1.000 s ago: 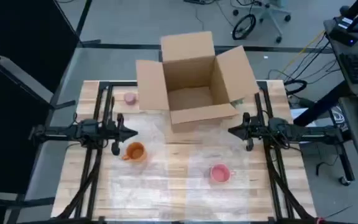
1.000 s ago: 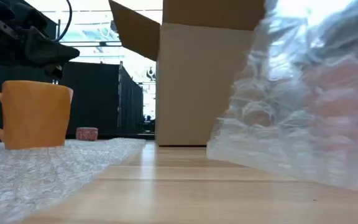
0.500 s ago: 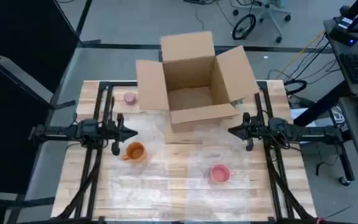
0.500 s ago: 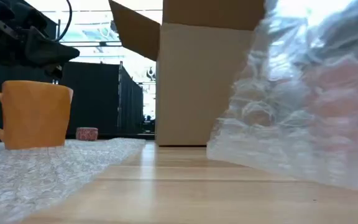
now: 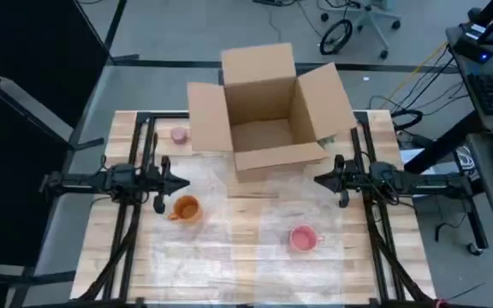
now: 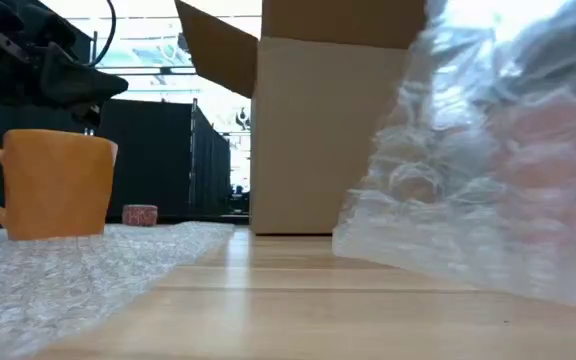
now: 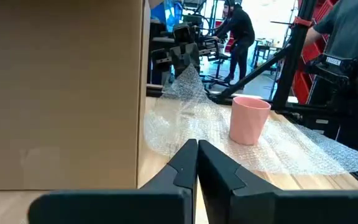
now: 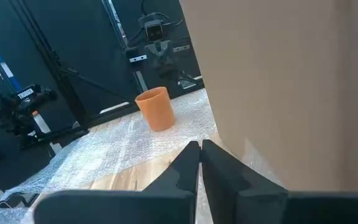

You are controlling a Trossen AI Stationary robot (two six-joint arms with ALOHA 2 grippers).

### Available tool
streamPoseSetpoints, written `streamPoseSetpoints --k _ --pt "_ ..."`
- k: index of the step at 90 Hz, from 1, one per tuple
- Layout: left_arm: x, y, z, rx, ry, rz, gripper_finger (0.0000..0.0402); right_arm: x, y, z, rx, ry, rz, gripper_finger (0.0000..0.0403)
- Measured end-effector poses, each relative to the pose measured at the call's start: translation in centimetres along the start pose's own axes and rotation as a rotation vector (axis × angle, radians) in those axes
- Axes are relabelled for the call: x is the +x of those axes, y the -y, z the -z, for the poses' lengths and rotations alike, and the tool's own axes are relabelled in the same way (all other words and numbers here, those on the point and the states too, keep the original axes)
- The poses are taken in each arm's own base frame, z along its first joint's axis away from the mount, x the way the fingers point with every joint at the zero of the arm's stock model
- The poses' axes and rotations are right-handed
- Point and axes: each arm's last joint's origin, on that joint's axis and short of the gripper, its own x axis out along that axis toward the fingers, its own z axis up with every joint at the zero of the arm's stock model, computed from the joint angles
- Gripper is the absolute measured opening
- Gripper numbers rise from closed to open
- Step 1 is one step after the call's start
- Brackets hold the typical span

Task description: Wrap mug

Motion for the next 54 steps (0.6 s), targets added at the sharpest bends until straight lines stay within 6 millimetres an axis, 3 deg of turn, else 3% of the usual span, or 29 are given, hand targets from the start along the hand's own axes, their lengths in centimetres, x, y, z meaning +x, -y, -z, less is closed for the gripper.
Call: streamPoseSetpoints --k 54 --pt "0.00 0.00 0.00 0.055 0.000 0.000 0.0000 0.00 -0.02 -0.05 -0.022 0.005 -0.003 0.0004"
